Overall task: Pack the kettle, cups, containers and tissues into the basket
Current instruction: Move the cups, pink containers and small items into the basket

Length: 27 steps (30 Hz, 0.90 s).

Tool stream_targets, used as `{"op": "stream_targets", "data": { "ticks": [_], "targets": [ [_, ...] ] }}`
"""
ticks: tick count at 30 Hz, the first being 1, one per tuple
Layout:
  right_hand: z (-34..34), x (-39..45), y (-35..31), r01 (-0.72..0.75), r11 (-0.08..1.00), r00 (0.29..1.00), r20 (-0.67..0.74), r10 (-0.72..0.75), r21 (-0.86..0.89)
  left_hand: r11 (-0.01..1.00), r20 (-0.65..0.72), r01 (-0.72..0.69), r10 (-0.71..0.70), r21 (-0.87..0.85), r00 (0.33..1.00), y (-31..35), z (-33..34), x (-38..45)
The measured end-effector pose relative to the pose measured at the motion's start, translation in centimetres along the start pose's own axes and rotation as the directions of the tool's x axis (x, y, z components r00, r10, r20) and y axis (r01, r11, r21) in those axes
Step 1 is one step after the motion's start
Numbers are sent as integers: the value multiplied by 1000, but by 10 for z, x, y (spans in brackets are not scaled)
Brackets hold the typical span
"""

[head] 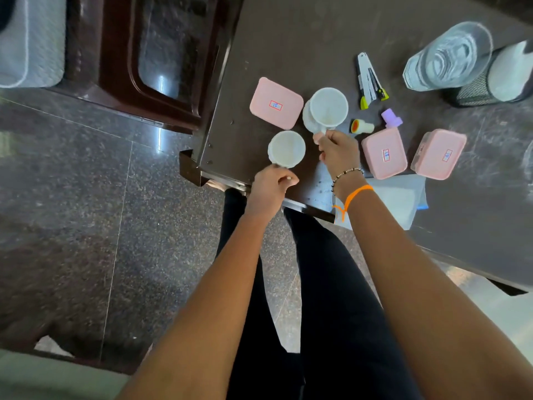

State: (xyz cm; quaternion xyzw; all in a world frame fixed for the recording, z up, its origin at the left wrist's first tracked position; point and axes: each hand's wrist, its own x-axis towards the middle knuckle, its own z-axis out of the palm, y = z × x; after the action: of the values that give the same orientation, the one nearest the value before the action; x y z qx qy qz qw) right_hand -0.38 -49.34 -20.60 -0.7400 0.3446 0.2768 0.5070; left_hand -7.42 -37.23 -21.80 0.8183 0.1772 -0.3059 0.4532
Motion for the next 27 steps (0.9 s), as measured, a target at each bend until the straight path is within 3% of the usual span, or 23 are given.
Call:
{"op": "stream_targets", "data": {
  "ticks": [4, 8, 11, 16, 20, 24, 27],
  "targets": [
    [-19, -5, -18, 92, 982, 993, -52, -101, -167, 996, -18, -78, 77, -41, 997, 20, -17, -1],
    [-29, -22, -36, 154, 918, 986, -2, -166, -365, 993, 72, -120, 121, -12, 990, 33, -49, -15],
    [-26, -42, -60, 189, 894, 981, 32, -193, -407, 987, 48, -151, 153, -56, 987, 41, -83, -32],
    [6, -84, -118, 314, 896, 949, 133, -285, -314, 975, -104, -214, 207, -64, 973, 53, -161, -65],
    [58, -112, -170, 331, 937, 920, 258, -295, -108, 972, -289, -233, 214, -35, 933, 50, -236, -77],
    [130, -124, -217, 323, 945, 886, 332, -324, 59, 979, -404, -181, 203, 92, 892, 35, -312, -68],
    [183, -120, -244, 335, 938, 873, 347, -344, 88, 968, -413, -141, 217, 206, 884, 19, -356, -49]
  ]
}}
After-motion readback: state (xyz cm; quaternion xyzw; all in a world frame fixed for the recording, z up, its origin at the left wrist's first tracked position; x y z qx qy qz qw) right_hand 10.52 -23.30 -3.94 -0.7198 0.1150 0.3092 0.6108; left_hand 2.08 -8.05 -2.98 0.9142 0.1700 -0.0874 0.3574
